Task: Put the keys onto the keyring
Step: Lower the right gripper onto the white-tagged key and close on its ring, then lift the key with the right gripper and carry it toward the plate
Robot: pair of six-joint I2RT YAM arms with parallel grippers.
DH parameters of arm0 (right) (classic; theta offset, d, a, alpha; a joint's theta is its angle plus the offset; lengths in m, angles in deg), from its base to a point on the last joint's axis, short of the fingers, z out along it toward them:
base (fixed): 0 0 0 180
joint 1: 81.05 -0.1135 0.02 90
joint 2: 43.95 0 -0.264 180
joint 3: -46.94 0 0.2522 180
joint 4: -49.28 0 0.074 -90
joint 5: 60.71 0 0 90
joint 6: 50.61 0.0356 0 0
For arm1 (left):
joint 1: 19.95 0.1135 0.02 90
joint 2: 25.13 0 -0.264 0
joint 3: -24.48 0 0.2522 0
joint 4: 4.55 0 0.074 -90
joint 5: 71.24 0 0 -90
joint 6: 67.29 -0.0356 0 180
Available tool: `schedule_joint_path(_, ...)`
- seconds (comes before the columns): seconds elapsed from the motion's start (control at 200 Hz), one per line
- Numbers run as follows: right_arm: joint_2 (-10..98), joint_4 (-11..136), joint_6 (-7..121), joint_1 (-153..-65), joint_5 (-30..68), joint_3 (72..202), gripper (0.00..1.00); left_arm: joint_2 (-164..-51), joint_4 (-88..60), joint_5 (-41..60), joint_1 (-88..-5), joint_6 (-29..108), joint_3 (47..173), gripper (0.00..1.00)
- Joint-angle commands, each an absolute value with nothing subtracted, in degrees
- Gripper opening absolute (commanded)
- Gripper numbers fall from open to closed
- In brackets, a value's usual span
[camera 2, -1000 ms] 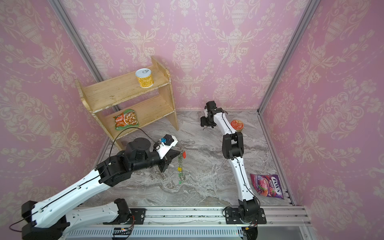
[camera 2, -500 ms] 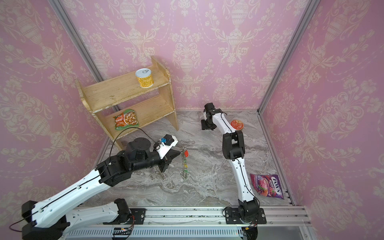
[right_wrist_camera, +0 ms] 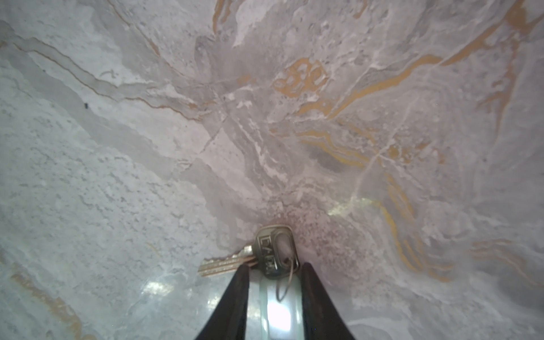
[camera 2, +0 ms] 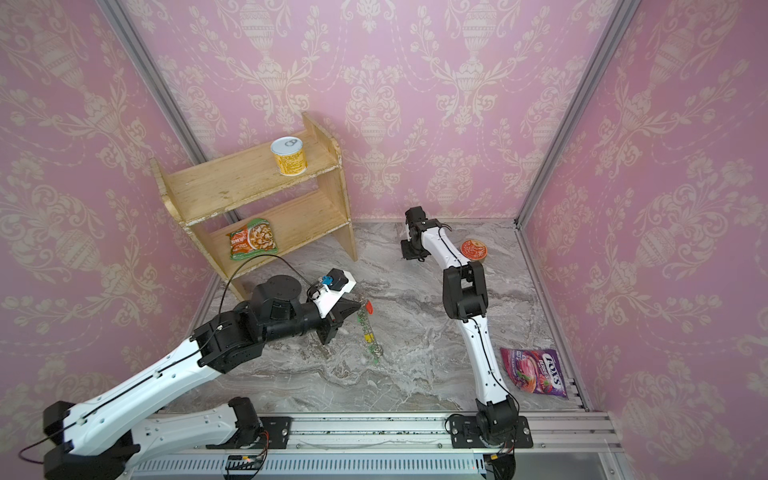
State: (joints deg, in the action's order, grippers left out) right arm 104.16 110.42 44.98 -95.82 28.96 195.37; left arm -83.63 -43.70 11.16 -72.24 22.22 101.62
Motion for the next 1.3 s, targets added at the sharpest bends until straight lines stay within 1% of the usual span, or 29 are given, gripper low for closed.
schedule_joint_path(0.0, 101.5, 110.7, 44.5, -96.1, 30.7, 194.4, 0.28, -82.9, -40.9, 10.4, -71.8, 22.7, 102.0, 0.00)
schedule_joint_path(0.27, 100.2, 109.1, 44.6, -96.1, 32.1, 192.3, 0.25, -82.8, -41.0, 10.4, -71.8, 22.7, 102.1, 0.00)
schedule_joint_path(0.425, 100.0, 108.8, 44.6, -96.0, 32.3, 192.0, 0.19, -82.8, -40.9, 10.4, -71.8, 22.6, 102.1, 0.00)
schedule_joint_path(0.54, 100.0, 108.9, 44.7, -96.1, 32.1, 192.0, 0.10, -82.9, -40.9, 10.3, -71.7, 22.7, 102.1, 0.00)
schedule_joint_path(0.6, 100.0, 108.9, 44.9, -96.2, 32.0, 191.9, 0.00, -83.0, -40.8, 10.3, -71.7, 22.5, 102.2, 0.00)
schedule_joint_path(0.791, 97.5, 109.1, 44.8, -96.5, 31.9, 190.0, 0.00, -83.0, -40.8, 10.4, -71.7, 22.4, 102.4, 0.00)
schedule_joint_path(0.966, 87.8, 107.7, 44.0, -97.5, 31.0, 181.3, 0.00, -82.8, -41.8, 10.8, -71.7, 21.2, 103.0, 0.00)
schedule_joint_path(1.051, 81.0, 106.7, 43.6, -97.9, 28.2, 174.6, 0.00, -82.6, -42.7, 11.0, -71.7, 20.3, 103.5, 0.00)
schedule_joint_path(1.151, 72.2, 104.7, 43.4, -98.4, 22.5, 164.4, 0.00, -82.0, -43.6, 11.2, -71.7, 19.7, 103.9, 0.00)
schedule_joint_path(1.226, 67.8, 105.2, 44.3, -98.9, 17.7, 158.0, 0.00, -81.3, -44.1, 11.3, -71.7, 19.6, 104.1, 0.00)
schedule_joint_path(1.296, 64.6, 105.5, 43.7, -101.4, 17.5, 151.6, 0.00, -80.5, -44.6, 11.4, -71.7, 19.6, 104.0, 0.00)
